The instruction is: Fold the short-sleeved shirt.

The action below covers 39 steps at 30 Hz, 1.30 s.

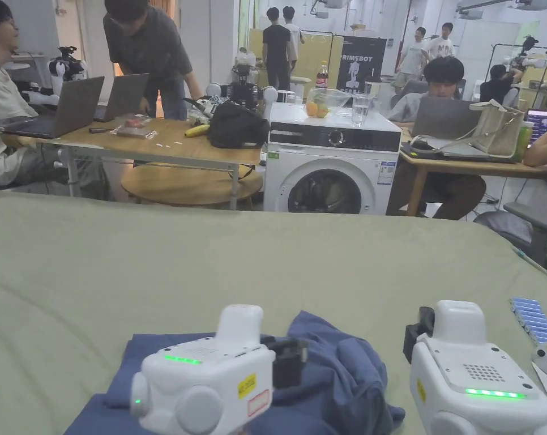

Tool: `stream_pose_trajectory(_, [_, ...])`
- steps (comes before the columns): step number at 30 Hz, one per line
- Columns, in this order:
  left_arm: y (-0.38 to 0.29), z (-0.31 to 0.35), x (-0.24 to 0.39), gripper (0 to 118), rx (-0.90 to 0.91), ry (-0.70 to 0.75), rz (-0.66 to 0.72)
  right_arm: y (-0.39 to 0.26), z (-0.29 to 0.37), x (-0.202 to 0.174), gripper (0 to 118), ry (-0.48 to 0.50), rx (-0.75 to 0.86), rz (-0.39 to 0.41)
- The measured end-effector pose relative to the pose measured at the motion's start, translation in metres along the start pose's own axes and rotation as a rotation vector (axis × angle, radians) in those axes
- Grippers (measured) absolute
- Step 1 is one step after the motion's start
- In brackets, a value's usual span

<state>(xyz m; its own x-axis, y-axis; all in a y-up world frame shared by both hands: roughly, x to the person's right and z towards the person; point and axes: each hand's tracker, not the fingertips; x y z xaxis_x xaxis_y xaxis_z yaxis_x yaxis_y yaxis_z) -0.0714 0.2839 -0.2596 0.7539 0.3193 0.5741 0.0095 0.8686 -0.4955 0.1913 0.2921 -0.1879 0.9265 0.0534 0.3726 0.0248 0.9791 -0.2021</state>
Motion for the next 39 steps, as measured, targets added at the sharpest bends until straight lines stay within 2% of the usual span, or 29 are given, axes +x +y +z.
stream_pose_trajectory(1, [0.000, 0.007, -0.007, 51, 0.014, 0.050, -0.013, 0.000, -0.001, -0.006, 0, 0.013, 0.002, 0.003])
stream_pose_trajectory(2, [-0.001, 0.011, -0.015, 44, 0.003, 0.097, -0.032, 0.000, -0.003, -0.013, 0, 0.024, 0.003, 0.007])
stream_pose_trajectory(3, [-0.002, 0.016, -0.022, 28, 0.021, 0.127, -0.056, -0.001, -0.004, -0.018, 0, 0.030, 0.001, 0.009])
stream_pose_trajectory(4, [-0.003, 0.018, -0.033, 3, -0.008, 0.147, -0.053, -0.002, -0.006, -0.024, 0, 0.042, -0.004, 0.009])
stream_pose_trajectory(5, [-0.003, 0.022, -0.044, 0, -0.040, 0.143, -0.040, -0.002, -0.008, -0.029, 0, 0.054, -0.011, 0.005])
stream_pose_trajectory(8, [0.002, 0.035, -0.077, 0, -0.025, 0.249, 0.000, -0.003, -0.014, -0.040, 0, 0.082, -0.025, -0.005])
stream_pose_trajectory(12, [0.028, 0.036, -0.139, 0, -0.071, 0.298, 0.133, -0.004, -0.024, -0.050, 0, 0.106, -0.037, -0.005])
stream_pose_trajectory(14, [0.043, 0.028, -0.169, 0, -0.108, 0.330, 0.140, -0.003, -0.029, -0.053, 0, 0.115, -0.045, 0.002])
stream_pose_trajectory(19, [0.073, -0.015, -0.228, 0, -0.216, 0.353, 0.164, -0.002, -0.046, -0.057, 0, 0.126, -0.064, 0.017])
stream_pose_trajectory(25, [0.079, -0.082, -0.273, 0, -0.443, 0.354, 0.247, -0.004, -0.063, -0.053, 0, 0.120, -0.098, 0.025])
stream_pose_trajectory(28, [0.060, -0.109, -0.288, 48, -0.529, 0.391, 0.293, -0.006, -0.069, -0.047, 0, 0.113, -0.114, 0.034])
stream_pose_trajectory(29, [0.051, -0.119, -0.292, 59, -0.571, 0.411, 0.306, -0.008, -0.071, -0.045, 0, 0.108, -0.119, 0.035])
stream_pose_trajectory(30, [0.042, -0.127, -0.294, 60, -0.620, 0.436, 0.301, -0.009, -0.073, -0.043, 0, 0.105, -0.126, 0.037])
stream_pose_trajectory(34, [0.038, -0.129, -0.268, 61, -0.545, 0.501, 0.179, -0.013, -0.082, -0.030, 0, 0.090, -0.161, 0.037])
stream_pose_trajectory(35, [0.036, -0.129, -0.261, 60, -0.541, 0.497, 0.105, -0.013, -0.085, -0.027, 0, 0.087, -0.168, 0.038])
stream_pose_trajectory(36, [0.037, -0.126, -0.252, 57, -0.532, 0.473, 0.048, -0.012, -0.090, -0.024, 0, 0.082, -0.180, 0.040])
stream_pose_trajectory(37, [0.036, -0.126, -0.246, 48, -0.540, 0.444, 0.016, -0.011, -0.095, -0.021, 0, 0.080, -0.199, 0.045])
stream_pose_trajectory(38, [0.036, -0.124, -0.240, 20, -0.544, 0.462, -0.006, -0.009, -0.102, -0.017, 0, 0.086, -0.217, 0.048])
stream_pose_trajectory(39, [0.036, -0.120, -0.239, 0, -0.542, 0.448, 0.005, -0.007, -0.110, -0.014, 0, 0.089, -0.230, 0.045])
